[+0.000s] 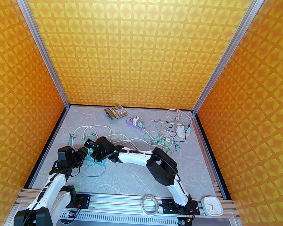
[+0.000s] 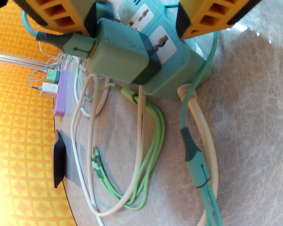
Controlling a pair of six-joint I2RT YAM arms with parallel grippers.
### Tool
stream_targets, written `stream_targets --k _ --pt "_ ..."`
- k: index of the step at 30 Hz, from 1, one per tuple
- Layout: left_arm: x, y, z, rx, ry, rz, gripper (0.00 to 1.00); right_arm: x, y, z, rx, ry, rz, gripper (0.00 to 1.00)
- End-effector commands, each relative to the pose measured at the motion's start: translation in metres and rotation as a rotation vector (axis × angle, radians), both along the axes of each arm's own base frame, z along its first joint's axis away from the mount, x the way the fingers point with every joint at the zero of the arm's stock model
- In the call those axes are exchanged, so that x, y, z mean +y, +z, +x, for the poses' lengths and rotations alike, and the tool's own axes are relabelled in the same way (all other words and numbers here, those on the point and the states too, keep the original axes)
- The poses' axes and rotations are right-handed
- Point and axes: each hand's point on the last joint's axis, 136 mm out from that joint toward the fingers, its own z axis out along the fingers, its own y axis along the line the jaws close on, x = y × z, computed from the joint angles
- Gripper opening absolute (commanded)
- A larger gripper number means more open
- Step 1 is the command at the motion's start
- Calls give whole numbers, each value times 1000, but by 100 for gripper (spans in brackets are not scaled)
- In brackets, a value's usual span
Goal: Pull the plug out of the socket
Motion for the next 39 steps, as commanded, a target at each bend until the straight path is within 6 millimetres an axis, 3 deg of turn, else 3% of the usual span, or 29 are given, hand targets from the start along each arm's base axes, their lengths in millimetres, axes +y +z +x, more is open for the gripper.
stream_targets --k 1,7,16,20,23,29,33,36,39 --pt "8 -55 -45 246 44 45 62 10 33 -9 -10 38 65 14" --pt "8 -52 -43 239 42 48 62 -4 30 4 -14 -43 69 14" --pt "9 -33 -39 197 33 64 64 -70 42 77 30 -347 132 19" --pt "10 -18 -36 171 22 80 68 -106 28 116 94 -531 111 18" --pt "10 -4 -33 147 13 92 81 -129 17 139 149 -630 123 19" --pt "15 18 -38 143 24 133 95 -157 -10 171 225 -764 74 23" --pt "28 25 -50 194 64 201 97 -174 -32 188 300 -845 54 27" --pt "37 25 -62 260 82 258 99 -179 -39 193 319 -864 49 37" --pt "46 25 -69 302 113 294 99 -181 -41 192 320 -863 41 40"
